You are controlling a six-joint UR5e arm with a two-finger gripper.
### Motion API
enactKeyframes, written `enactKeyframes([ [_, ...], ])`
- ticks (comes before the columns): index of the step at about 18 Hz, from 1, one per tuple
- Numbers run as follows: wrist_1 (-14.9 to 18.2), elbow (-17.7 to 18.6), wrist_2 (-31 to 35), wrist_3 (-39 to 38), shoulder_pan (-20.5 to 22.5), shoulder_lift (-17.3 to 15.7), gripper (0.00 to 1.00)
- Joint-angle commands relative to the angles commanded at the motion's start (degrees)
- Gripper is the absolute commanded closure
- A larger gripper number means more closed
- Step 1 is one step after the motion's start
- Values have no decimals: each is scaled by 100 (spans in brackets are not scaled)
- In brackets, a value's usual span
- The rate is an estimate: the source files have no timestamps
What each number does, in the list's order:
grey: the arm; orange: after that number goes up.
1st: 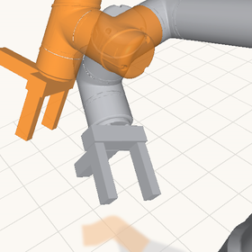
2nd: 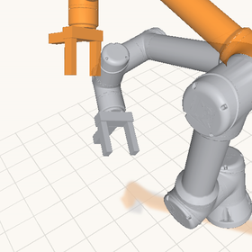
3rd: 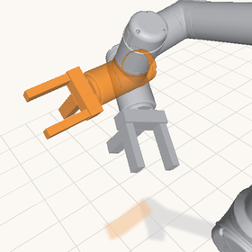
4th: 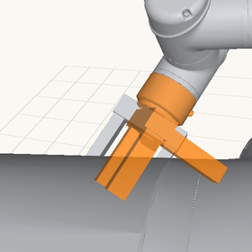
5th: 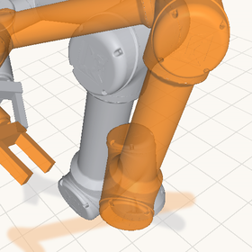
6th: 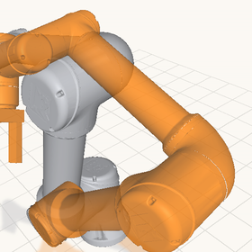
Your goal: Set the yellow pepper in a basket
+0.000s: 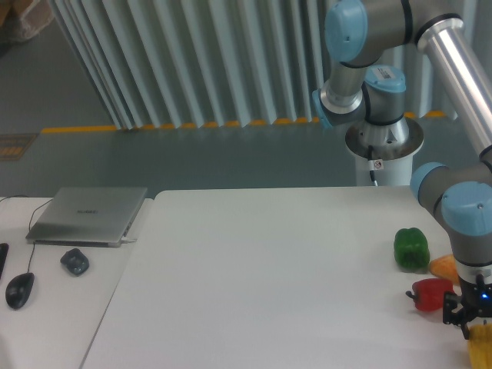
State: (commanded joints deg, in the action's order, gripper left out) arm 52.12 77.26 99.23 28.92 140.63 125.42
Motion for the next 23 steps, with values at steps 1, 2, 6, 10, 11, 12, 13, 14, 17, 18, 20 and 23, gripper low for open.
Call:
enactKeyframes([
  [1,0,0,0,0,0,0,0],
  [2,0,0,0,9,0,9,0],
  [6,0,0,-9,0,0,-35,0],
  [10,0,9,-105,-9,-9,-193,0],
  [11,0,17,-114,-9,-9,-202,0],
  [12,0,18,-106,-26,-9,-176,0],
  [13,0,9,-105,-52,-9,-158,0],
  [14,0,9,-105,-96,-9,-150,0],
  [17,0,0,-97,-97,-9,-114,0],
  [18,0,-26,-79,-105,-9,-79,0],
  [20,0,-35,-70,-123,-9,-44,0],
  [23,-9,-123,-44,-114,-9,96,0],
])
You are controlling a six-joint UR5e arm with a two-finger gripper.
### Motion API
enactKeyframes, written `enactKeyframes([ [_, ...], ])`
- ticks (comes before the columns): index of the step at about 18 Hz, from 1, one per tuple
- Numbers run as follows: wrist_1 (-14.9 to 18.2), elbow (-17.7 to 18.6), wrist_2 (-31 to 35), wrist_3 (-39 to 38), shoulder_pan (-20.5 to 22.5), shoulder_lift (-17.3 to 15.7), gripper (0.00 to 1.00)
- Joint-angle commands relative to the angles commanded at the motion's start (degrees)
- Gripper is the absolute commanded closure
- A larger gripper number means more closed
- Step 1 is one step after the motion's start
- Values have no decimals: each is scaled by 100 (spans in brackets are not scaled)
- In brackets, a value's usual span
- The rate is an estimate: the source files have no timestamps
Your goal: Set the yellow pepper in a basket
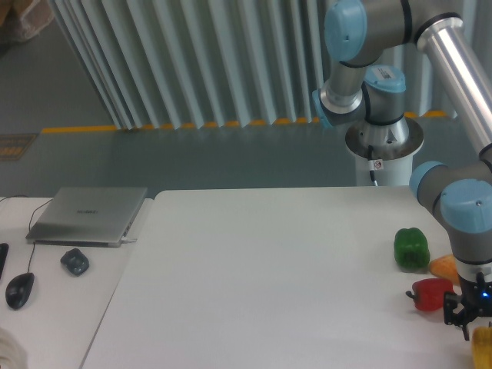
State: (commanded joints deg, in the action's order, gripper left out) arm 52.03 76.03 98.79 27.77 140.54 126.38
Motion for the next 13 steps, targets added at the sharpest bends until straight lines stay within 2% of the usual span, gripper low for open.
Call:
enactKeyframes([
  [3,-158,-27,9,9,0,106,0],
  [7,-185,-27,0,44,0,124,0],
  [9,-185,-18,0,96,-9,115,6],
  [10,-193,-1,0,97,-9,115,20],
  [11,-193,8,0,105,-9,115,43],
  [13,-193,26,0,175,-9,106,52],
])
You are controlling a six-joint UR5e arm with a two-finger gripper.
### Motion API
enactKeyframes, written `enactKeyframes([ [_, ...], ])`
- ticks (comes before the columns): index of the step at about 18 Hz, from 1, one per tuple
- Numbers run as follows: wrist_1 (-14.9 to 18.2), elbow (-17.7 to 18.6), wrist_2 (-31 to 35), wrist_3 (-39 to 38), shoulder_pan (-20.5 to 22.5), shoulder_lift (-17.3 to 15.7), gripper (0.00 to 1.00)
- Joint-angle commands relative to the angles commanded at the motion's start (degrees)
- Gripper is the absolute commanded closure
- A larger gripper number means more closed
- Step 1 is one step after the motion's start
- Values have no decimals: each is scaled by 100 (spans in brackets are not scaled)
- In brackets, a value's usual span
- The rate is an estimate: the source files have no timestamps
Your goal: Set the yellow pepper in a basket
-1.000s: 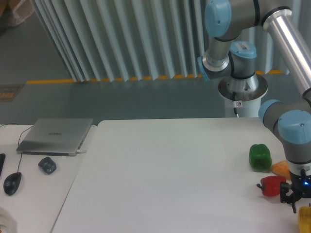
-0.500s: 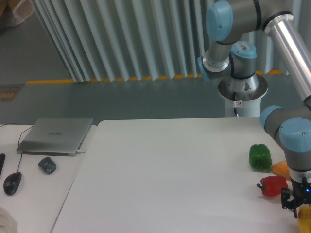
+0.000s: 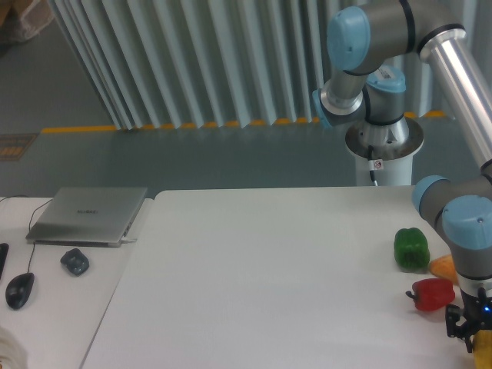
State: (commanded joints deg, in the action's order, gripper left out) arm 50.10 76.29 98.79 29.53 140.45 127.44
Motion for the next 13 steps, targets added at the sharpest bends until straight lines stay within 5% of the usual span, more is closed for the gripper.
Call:
enactKeyframes([
  [2,0,0,0,9,0,-9,70],
  [7,17,61,-61,44,0,-254,70],
  [11,79,553,-456,53,9,-1078,70],
  [13,411,755,-588,140,79,-1527,70],
])
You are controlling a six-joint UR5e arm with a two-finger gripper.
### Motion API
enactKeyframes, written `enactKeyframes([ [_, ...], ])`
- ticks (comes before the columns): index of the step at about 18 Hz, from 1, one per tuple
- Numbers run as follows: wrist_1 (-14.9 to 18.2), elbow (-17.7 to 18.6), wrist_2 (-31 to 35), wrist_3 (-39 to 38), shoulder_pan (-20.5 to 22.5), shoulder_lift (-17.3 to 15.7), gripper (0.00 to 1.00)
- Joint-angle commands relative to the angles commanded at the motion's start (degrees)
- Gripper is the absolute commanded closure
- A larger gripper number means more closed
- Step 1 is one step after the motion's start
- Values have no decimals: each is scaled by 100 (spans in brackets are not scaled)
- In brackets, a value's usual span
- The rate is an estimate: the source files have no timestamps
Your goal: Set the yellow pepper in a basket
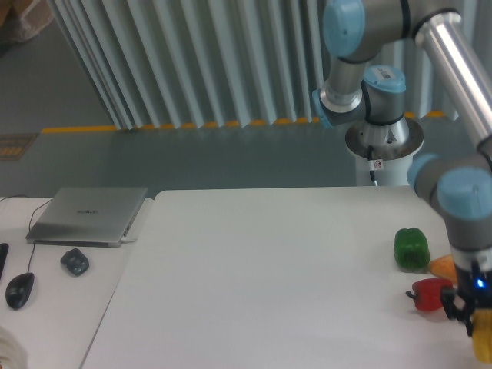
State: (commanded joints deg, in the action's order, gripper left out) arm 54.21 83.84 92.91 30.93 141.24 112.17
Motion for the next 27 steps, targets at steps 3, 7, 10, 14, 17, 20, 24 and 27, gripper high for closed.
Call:
enactKeyframes([
  [3,545,229,-9,841,281,-519,70],
  [7,1259,256,52,3159,1045,-775,70],
  [10,1198,256,201,4453,1555,-732,70],
  [14,680,230,333,5659,2039,-293,70],
  [17,259,230,403,5968,2092,50,68],
  [20,108,212,667,6021,2092,200,64],
  [24,-86,230,711,6030,2066,262,0],
  [27,-7,238,729,6580,2048,122,0],
])
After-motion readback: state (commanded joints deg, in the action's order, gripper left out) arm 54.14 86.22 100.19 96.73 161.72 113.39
